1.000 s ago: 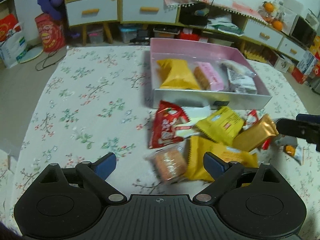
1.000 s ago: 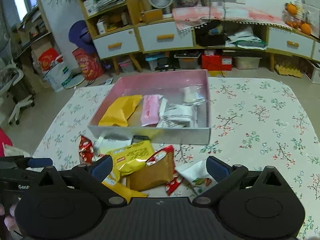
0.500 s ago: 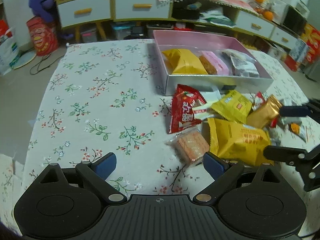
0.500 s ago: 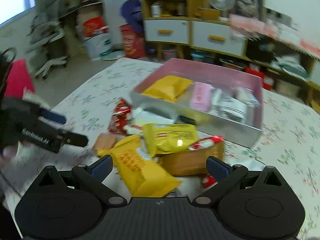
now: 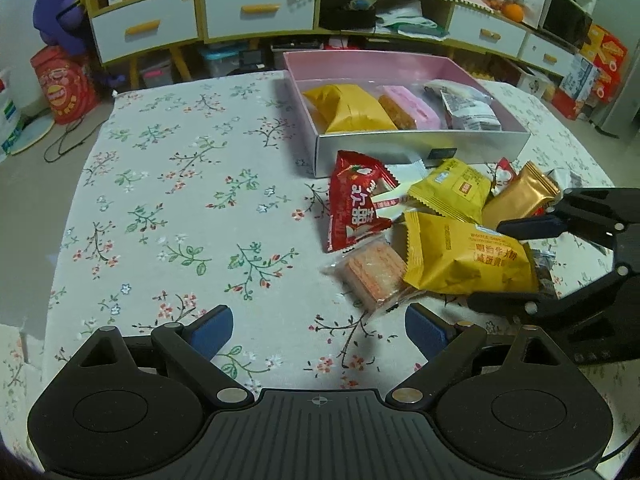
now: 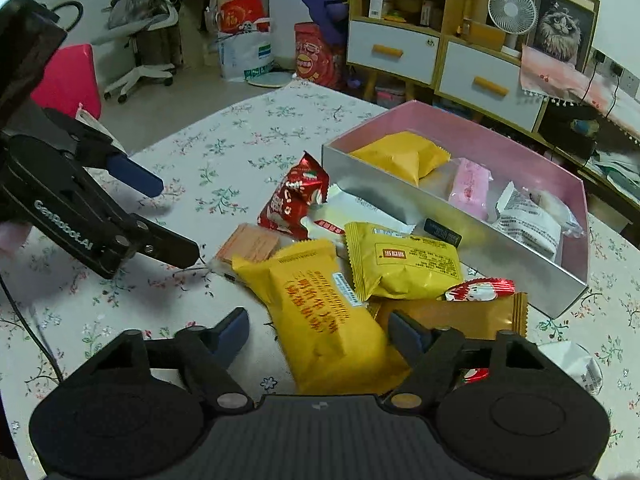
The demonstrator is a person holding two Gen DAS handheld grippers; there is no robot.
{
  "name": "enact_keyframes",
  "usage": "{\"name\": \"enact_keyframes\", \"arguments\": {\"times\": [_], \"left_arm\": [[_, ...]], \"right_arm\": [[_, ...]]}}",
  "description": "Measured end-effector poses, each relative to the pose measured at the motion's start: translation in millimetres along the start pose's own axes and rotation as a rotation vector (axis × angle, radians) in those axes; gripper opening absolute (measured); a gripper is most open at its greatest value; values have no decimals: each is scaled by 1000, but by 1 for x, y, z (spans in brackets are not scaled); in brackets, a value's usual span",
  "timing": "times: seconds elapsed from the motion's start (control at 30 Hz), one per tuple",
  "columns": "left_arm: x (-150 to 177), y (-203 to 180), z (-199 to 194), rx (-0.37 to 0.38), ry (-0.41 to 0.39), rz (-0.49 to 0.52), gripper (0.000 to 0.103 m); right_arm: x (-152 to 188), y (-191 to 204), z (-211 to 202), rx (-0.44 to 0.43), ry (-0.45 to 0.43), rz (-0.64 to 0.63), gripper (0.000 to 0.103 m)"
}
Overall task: Organize snacks
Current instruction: 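Move both tools back toward the remaining snack pile, then grasp the yellow waffle sandwich bag with the right tool while the left tool grasps the square cracker packet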
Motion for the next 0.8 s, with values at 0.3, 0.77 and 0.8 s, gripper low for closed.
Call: {"name": "enact_keyframes", "arguments": {"times": [0.3, 0.77, 0.8], "left_arm": [[-2, -9, 3, 8, -9, 10, 93], [-9, -29, 21, 48, 1, -41, 65], [-10, -30, 23, 49, 1, -47, 62]], "right_arm": [[-3, -8, -4, -9, 16, 55, 3], [-9, -26, -21, -6, -4, 113, 0], [-8, -27, -21, -6, -3, 113, 0]]}}
Point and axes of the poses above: each gripper's, at about its wrist camera, not at the fingertips, and z roughly the way its jaws point, y to its left, x to its underside, the point moved 3 cm from there along z, roughly the way its jaws point, and after that the axes turned 3 degrees about x, right-handed, at the moved point
